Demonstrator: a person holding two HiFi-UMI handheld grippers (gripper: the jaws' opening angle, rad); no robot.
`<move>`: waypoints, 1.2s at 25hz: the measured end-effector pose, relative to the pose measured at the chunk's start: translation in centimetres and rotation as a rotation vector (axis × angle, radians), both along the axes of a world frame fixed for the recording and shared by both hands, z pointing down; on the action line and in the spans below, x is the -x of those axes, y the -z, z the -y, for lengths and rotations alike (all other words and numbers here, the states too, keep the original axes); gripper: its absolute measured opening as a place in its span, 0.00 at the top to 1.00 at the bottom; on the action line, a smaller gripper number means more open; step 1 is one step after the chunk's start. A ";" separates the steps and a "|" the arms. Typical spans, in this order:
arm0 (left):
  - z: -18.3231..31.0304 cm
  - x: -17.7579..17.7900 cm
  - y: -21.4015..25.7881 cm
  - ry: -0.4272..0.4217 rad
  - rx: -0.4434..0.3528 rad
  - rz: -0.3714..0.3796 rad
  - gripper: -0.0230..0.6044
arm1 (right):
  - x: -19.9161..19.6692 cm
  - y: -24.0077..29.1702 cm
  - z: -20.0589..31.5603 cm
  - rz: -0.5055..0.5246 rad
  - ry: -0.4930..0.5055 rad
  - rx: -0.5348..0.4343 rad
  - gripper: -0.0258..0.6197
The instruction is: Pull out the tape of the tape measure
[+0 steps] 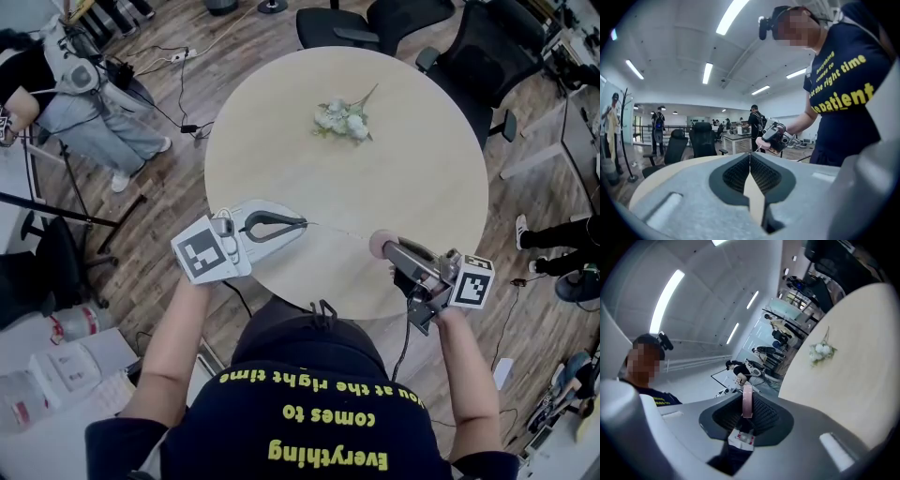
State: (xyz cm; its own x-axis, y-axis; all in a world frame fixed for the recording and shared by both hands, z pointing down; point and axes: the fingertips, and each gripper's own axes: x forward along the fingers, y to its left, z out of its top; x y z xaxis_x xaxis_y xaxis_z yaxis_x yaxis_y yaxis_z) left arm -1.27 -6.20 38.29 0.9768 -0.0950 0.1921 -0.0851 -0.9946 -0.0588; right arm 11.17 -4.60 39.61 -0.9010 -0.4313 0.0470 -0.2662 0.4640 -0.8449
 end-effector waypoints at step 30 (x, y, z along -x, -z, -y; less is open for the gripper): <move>-5.3 0.2 2.3 -0.130 -0.955 0.278 0.95 | -2.8 7.1 -3.0 -0.379 0.058 -0.785 0.84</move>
State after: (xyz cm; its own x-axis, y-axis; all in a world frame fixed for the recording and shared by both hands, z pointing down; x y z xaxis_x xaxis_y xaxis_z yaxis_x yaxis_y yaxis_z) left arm -1.44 -0.94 35.95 0.9225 -0.2244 0.3140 0.1590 -0.5205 -0.8389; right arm 13.93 -1.58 32.47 -0.9063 -0.4187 0.0570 -0.4225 0.8963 -0.1348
